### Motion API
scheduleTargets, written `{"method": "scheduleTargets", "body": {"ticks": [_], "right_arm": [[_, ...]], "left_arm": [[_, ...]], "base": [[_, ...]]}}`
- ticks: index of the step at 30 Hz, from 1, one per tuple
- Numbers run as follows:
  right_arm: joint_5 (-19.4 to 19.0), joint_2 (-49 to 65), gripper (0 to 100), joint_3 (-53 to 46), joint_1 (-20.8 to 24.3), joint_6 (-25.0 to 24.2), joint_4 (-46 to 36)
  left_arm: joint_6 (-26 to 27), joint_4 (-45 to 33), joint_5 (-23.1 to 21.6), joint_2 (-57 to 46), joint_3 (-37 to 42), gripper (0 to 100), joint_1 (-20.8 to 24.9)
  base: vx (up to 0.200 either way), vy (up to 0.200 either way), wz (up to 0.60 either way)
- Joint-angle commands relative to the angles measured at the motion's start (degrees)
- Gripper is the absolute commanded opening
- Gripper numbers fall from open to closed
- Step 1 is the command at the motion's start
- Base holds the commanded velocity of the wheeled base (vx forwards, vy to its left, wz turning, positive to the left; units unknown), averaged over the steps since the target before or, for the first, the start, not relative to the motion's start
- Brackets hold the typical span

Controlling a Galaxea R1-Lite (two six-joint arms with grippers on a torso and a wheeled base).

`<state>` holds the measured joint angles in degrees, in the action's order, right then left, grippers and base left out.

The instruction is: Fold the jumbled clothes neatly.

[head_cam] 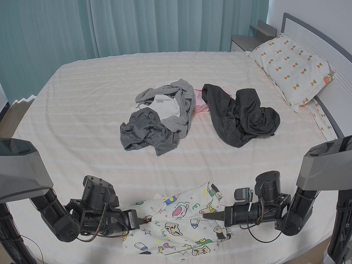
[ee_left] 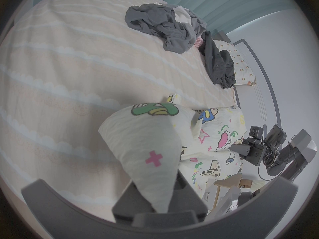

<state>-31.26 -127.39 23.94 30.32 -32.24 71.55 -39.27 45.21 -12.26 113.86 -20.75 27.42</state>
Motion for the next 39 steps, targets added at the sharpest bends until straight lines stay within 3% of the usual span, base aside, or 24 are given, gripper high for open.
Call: {"method": "scheduleTargets", "body": {"ticks": [1, 12, 13, 21, 29, 30, 35, 39], "right_arm": [[0.1, -0.8, 0, 0.7, 0.7, -0.1, -0.1], [0.5, -2.7, 0, 0.8, 0.8, 0.0, -0.2], [0.5, -2.8, 100, 0.8, 0.8, -0.1, -0.4], [2.6, -2.7, 100, 0.3, 0.7, -0.1, -1.0], [2.8, -2.2, 100, -0.3, 0.5, -0.1, -0.8], [2.8, -2.0, 100, -1.1, 0.3, -0.1, -0.4], [2.7, 1.1, 100, -3.3, -2.2, -0.1, -0.3], [2.7, 6.9, 100, -7.6, -5.2, -0.3, -0.2]], "left_arm": [[0.0, 0.0, 0.1, 0.1, 0.7, 0, -0.7], [-0.3, 0.0, 0.1, 2.7, 1.6, 0, -2.3], [-0.4, 0.3, 0.1, 3.6, 1.6, 0, -2.4], [-0.5, 8.7, 0.2, 8.7, 3.3, 0, -2.6], [-0.5, 9.6, 0.5, 10.0, 3.7, 0, -2.7], [-0.5, 9.7, 0.7, 10.1, 3.9, 100, -2.8], [-0.5, 10.1, 1.3, 9.5, 4.8, 100, -4.5], [-0.6, 12.8, 1.0, 7.3, 7.3, 100, -8.3]], "base": [[0.0, 0.0, 0.0], [0.0, 0.0, 0.0], [0.0, 0.0, 0.0], [0.0, 0.0, 0.0], [0.0, 0.0, 0.0], [0.0, 0.0, 0.0], [0.0, 0.0, 0.0], [0.0, 0.0, 0.0]]}}
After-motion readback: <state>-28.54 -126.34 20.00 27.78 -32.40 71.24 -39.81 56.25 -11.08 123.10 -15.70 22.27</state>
